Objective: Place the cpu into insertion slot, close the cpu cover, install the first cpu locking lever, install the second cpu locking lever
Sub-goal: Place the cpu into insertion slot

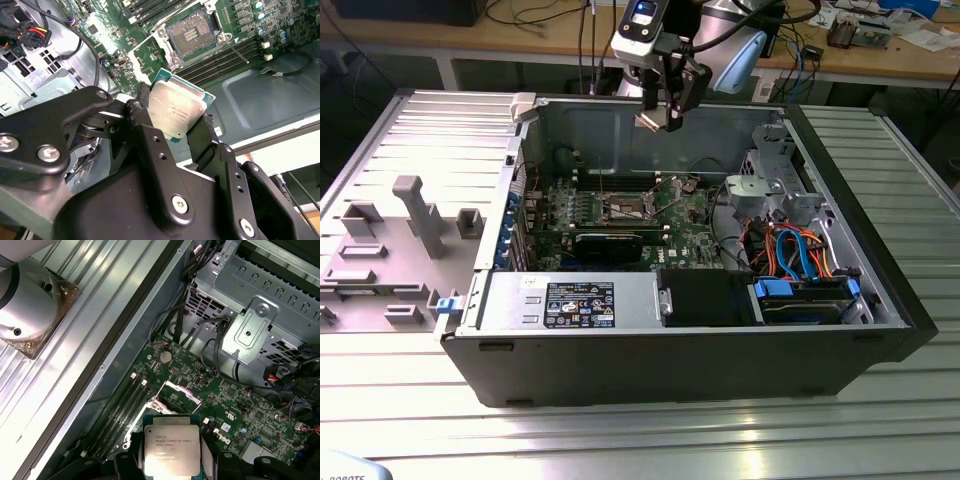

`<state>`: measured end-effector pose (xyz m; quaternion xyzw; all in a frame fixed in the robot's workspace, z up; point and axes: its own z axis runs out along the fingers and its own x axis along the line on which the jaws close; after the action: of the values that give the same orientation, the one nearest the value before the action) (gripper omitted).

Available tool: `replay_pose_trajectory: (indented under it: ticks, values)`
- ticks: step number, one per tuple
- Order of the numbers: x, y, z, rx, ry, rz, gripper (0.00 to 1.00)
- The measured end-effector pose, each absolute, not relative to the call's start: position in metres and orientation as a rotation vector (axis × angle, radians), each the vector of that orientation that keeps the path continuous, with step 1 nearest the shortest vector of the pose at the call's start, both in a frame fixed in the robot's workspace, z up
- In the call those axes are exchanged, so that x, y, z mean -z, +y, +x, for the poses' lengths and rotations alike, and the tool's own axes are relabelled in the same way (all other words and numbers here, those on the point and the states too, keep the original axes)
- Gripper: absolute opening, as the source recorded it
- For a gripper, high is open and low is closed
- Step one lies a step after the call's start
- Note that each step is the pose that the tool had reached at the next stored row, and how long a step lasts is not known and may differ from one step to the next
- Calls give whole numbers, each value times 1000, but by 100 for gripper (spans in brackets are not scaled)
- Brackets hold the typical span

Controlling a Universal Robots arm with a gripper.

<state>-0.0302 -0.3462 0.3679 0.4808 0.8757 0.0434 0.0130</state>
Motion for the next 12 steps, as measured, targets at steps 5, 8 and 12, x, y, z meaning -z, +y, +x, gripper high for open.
replay_pose_trajectory:
  ticks: [5,8,12]
  values:
    - [-368,-346,-30,-135,2728,1499,54]
    - [-368,-346,-30,-135,2724,1506,54]
    - [-368,-346,-30,-134,2684,1571,54]
